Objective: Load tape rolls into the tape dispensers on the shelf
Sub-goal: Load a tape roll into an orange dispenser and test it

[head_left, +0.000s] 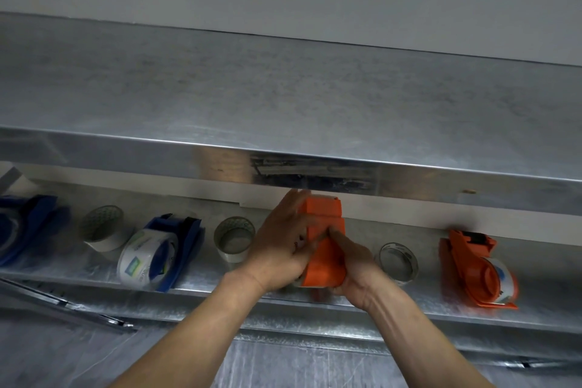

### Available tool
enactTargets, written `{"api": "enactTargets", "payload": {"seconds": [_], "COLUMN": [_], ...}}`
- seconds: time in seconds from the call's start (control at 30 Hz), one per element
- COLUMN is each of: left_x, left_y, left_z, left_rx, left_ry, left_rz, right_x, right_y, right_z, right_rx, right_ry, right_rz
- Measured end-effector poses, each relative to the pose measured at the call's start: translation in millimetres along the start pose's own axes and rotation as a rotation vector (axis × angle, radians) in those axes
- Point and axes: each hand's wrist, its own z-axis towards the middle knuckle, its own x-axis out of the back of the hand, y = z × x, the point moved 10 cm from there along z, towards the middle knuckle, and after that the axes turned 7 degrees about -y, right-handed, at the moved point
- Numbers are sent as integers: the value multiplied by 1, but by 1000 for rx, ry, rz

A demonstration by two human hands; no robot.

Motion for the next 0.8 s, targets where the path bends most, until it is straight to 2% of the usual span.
{"api": "enactTargets", "payload": {"seconds": [0.07,0.13,0.23,0.33,0.4,0.47,0.63,0.73,0.8], "left_x": [8,5,-13,-44,-62,-67,-70,-68,-67], "left_y": [-20,-40,-61,-78,-76,-74,-76,-78,-75], "left_z": [-5,-8,-9,-17,-20,-20,-20,-23,-26], "left_rx": [185,353,520,683,705,683,669,694,700], "left_ry": [117,166,70,-14,-61,-81,-121,-105,-114], "left_rz": [-258,-415,-495,-864,-1167,-1303,-1368,-1370,-1395], "right_x": [5,8,7,0,-3,-5,-3,-2,7], "right_y": [2,4,6,9,10,9,8,10,5], "right_z": [1,1,1,-4,-3,-3,2,5,7], "right_rx": [-16,-24,-46,-89,-104,-102,-113,-140,-98], "right_ry": [4,1,-23,-83,-120,-161,-226,-164,-55], "right_rz": [16,31,74,159,174,187,213,127,67]}}
